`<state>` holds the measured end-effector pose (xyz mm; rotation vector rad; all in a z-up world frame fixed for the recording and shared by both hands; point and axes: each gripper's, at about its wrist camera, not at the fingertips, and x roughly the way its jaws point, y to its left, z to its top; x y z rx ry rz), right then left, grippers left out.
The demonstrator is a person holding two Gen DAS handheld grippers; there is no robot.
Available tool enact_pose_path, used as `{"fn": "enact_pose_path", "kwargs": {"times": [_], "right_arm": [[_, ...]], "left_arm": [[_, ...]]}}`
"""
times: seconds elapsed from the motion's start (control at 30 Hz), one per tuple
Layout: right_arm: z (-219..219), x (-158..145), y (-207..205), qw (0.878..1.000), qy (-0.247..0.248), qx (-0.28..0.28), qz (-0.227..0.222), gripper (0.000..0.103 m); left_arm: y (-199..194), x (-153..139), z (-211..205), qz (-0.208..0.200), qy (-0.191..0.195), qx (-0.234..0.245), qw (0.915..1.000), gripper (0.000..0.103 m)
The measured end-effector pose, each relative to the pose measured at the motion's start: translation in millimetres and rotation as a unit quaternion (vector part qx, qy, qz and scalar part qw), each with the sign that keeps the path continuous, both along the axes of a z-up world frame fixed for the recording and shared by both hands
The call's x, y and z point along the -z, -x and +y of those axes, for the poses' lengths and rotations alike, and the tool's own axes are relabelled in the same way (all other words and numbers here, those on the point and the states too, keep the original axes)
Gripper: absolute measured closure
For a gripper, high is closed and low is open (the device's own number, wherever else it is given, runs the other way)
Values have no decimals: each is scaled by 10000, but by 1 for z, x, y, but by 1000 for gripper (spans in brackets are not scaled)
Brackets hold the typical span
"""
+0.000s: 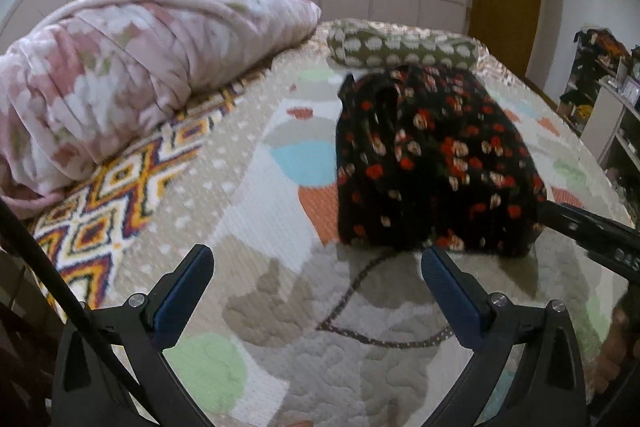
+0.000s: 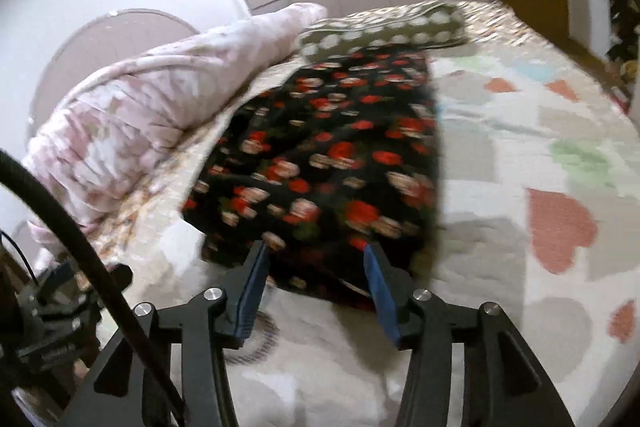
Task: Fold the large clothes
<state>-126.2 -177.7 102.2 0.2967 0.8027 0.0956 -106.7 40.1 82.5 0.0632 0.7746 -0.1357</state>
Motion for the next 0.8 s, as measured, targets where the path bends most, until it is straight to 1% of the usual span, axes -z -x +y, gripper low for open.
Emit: {"fn": "enact_pose_path", "kwargs": {"times": [0.07,0.13,0.33,0.43,0.53,0.67,0.8], "right_arm": [[-7,4,9,9998,171,111,65,48],[-16,10,18,9994,226,225,141,46],[-38,32,32,9975,59,596,386,46],[-39,39,34,9969,48,655,439,46],[-34,44,36,9965,83,685,467,46],[-27,49,36,9964,18,647,547,45],[-22,52,36,9964,10,618,580,42]], "left_arm": [[0,7,-3,114,8,10,9999,0],[0,16,-5,253,13,1,9997,0],[-2,44,-5,697,4,-52,9976,0],[-4,55,-4,910,31,-85,9958,0],[-7,69,-3,1211,85,-102,9926,0],[-5,76,-5,1208,-17,-79,9926,0],[-6,82,-5,1182,-40,-33,9930,0]]}}
